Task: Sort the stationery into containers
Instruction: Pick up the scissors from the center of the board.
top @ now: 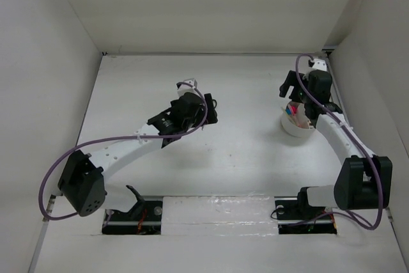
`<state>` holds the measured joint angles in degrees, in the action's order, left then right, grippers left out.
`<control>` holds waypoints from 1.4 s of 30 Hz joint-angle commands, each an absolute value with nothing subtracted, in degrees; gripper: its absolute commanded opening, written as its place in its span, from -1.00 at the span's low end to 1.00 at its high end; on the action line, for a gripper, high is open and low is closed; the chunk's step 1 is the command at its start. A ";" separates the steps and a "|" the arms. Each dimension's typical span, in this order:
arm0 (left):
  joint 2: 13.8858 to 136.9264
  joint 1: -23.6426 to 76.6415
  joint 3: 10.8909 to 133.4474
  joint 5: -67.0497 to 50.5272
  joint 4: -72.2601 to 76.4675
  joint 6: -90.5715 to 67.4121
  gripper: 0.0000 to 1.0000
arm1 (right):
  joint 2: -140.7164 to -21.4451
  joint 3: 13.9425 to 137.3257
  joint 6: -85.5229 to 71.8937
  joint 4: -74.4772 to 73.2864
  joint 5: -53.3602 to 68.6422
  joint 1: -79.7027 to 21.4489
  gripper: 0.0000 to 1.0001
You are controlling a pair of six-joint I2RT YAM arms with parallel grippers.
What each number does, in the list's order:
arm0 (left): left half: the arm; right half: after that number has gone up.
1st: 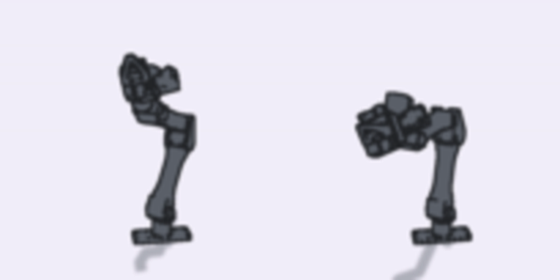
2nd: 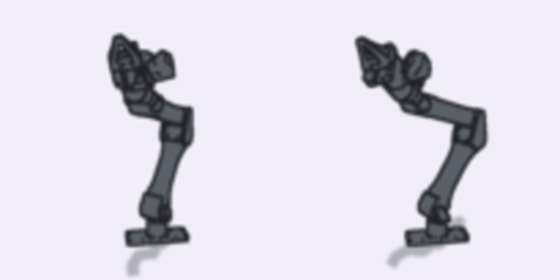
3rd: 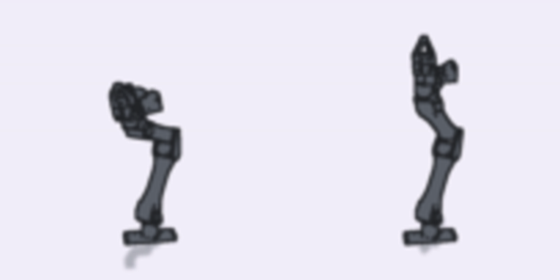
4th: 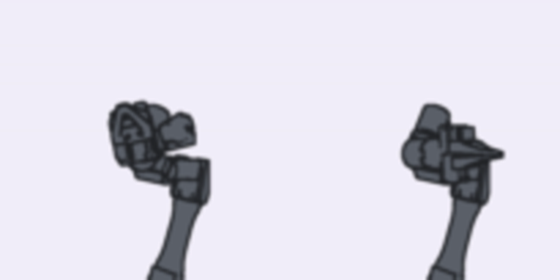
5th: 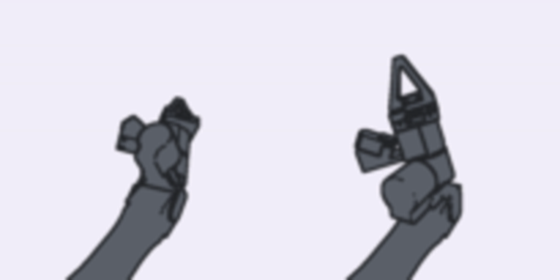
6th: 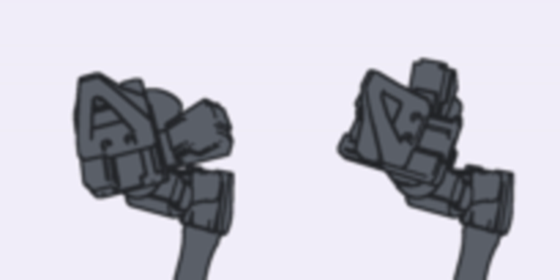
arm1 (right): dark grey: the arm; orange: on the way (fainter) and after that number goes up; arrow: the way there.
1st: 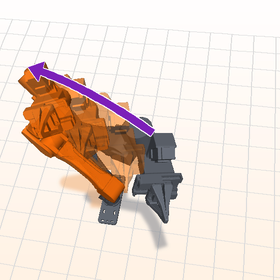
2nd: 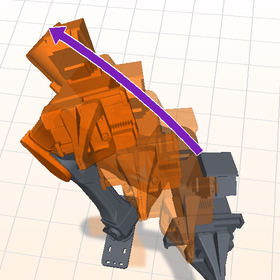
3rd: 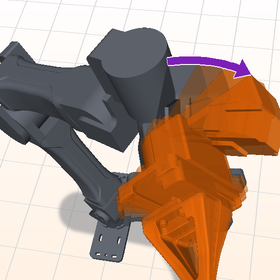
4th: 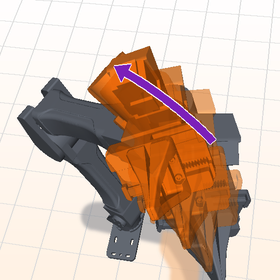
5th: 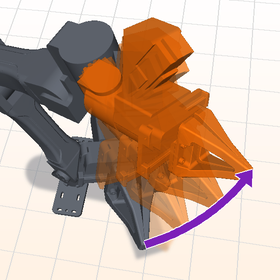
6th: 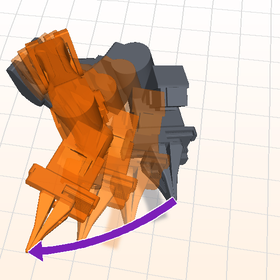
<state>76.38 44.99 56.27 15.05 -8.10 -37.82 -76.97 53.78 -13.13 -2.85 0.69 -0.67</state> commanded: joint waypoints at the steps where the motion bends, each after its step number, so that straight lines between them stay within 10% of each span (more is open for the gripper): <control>1: 76.11 44.56 58.01 15.20 -8.26 -38.41 1.00 | -72.61 53.70 -13.80 -1.67 2.46 -0.18 0.75; 13: 97.01 34.73 71.62 6.78 -8.43 -31.38 1.00 | -70.14 59.77 -13.80 -5.36 2.46 -8.52 0.75; 28: 119.88 31.46 94.48 11.50 -21.53 -29.88 0.27 | -65.13 59.68 -10.90 -8.44 1.23 -19.24 0.75; 42: 123.04 30.32 95.19 14.16 -24.62 -31.82 0.12 | -65.13 59.68 -10.90 -8.44 1.76 -20.83 0.75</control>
